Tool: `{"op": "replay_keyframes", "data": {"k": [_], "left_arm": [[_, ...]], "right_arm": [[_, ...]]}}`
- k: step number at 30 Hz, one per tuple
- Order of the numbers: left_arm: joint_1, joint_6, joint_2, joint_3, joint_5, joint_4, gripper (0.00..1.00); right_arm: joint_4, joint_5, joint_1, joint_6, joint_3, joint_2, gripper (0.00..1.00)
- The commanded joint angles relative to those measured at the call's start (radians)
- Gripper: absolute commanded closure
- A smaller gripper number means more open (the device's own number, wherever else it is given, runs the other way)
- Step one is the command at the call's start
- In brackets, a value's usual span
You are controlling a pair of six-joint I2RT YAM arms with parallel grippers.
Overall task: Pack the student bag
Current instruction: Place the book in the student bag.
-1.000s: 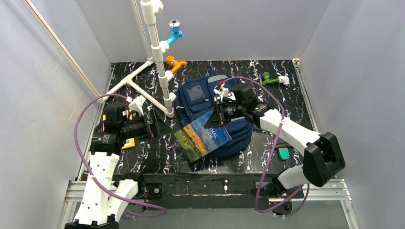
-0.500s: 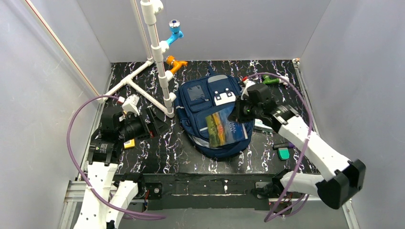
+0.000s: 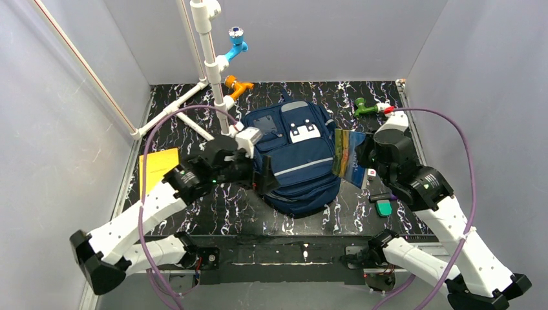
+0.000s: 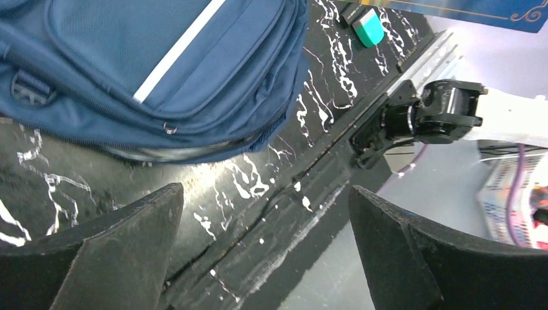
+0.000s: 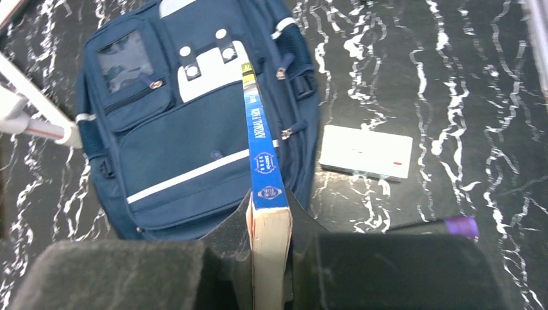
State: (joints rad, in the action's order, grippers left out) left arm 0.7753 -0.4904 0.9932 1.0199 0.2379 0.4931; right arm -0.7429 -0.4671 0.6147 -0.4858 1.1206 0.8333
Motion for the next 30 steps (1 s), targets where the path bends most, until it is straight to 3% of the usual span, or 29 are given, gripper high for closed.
{"op": "replay_keyframes", "data": {"k": [1,6,16,21,30], "left_arm": [[0.142,0.132,0.086,0.090,-0.274,-0.070,0.02],[0.251,0.307,0.241,0.177,-0.385,-0.076,0.02],[0.353,0.454,0.578,0.339,-0.342,0.021,0.05],[0.369,0.407,0.694,0.387,-0.248,0.041,0.13],[0.369,0.305,0.909,0.509,-0.369,0.097,0.36]], "right_arm": [[0.033,-0.144,-0.004,-0.011,0.032,-0.076,0.99],[-0.039,-0.145,-0.004,-0.028,0.039,-0.082,0.99],[-0.094,-0.213,-0.004,0.018,0.038,-0.179,0.99],[-0.107,-0.226,-0.004,0.051,0.045,-0.197,0.99],[-0.091,-0.196,-0.004,0.057,0.024,-0.206,0.99]]}}
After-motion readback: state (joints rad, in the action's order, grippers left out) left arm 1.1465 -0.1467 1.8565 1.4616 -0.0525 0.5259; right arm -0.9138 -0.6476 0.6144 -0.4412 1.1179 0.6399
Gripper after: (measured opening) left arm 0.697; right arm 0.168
